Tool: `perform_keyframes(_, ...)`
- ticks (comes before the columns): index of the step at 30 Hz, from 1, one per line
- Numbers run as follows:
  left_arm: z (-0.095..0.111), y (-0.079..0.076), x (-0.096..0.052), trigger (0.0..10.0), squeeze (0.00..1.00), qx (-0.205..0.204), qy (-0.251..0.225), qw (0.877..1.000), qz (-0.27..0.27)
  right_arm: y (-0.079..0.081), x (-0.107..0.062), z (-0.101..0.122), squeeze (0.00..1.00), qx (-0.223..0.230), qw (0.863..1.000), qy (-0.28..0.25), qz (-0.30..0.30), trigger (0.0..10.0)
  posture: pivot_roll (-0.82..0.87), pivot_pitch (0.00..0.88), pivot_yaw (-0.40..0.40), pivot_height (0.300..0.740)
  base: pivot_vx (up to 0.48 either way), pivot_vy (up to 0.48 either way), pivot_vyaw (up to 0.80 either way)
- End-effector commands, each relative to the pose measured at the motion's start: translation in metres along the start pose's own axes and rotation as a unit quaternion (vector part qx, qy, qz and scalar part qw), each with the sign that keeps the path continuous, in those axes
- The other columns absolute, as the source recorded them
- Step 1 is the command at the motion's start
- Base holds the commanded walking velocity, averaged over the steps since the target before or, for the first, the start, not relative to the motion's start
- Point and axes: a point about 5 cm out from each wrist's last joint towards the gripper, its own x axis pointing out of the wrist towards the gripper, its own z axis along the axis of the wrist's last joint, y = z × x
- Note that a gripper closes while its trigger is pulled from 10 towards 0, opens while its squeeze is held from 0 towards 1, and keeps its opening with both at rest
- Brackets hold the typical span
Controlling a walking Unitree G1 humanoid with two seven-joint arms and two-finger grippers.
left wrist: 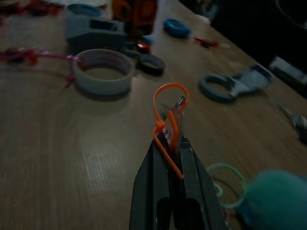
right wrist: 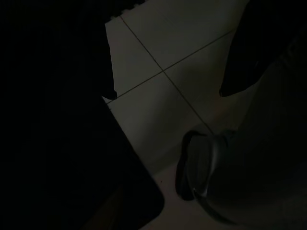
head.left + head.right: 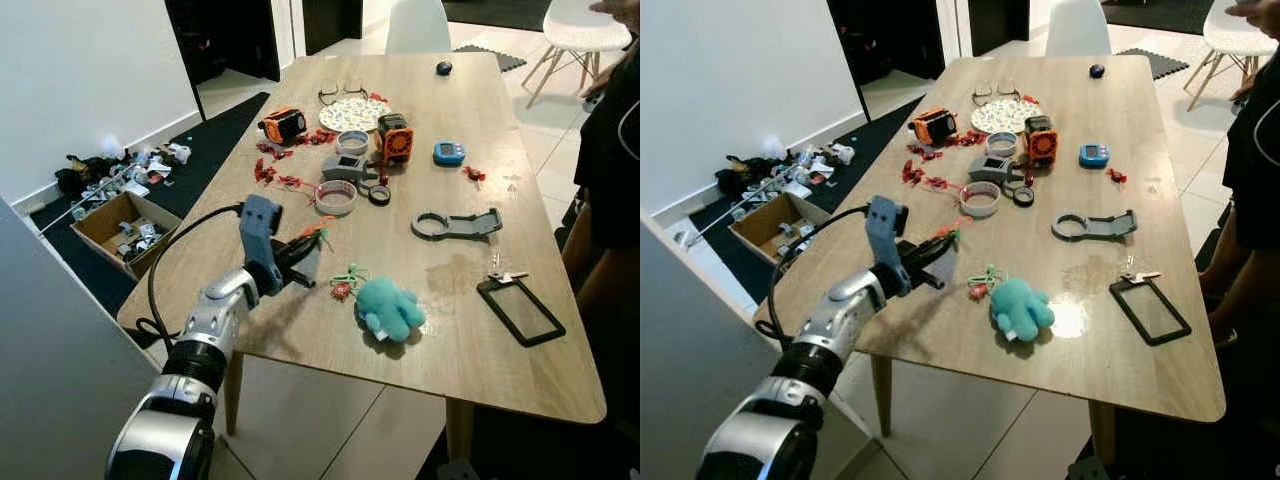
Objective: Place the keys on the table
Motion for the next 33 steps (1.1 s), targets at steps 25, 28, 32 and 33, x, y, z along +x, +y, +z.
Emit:
perform_keyframes(25, -0.01, 0.025, -0.023, 10.0, 0.98, 0.035, 0.122, 0.992, 0.01, 0.009, 0.0, -0.003, 0.0, 0.006, 1.0, 0.005, 0.011, 10.0, -0.09, 0.051, 0.123, 0.74, 0.0, 0.0, 0.0)
perform_keyframes(28, -0.003, 0.033, -0.031, 10.0, 0.0, 0.039, 0.11, 0.993, 0.009, 0.009, 0.0, -0.003, 0.0, 0.005, 1.0, 0.004, 0.011, 10.0, -0.09, 0.042, 0.118, 0.74, 0.0, 0.0, 0.0)
perform_keyframes(32, 0.002, 0.036, -0.036, 10.0, 0.0, 0.045, 0.096, 0.994, 0.005, 0.008, 0.0, -0.002, 0.0, 0.004, 1.0, 0.003, 0.012, 10.0, -0.09, 0.042, 0.118, 0.74, 0.0, 0.0, 0.0)
perform_keyframes(33, 0.013, 0.038, -0.045, 10.0, 0.0, 0.045, 0.061, 0.997, -0.022, 0.008, 0.0, 0.0, 0.0, 0.002, 1.0, 0.001, 0.012, 10.0, -0.08, 0.035, 0.115, 0.74, 0.0, 0.0, 0.0)
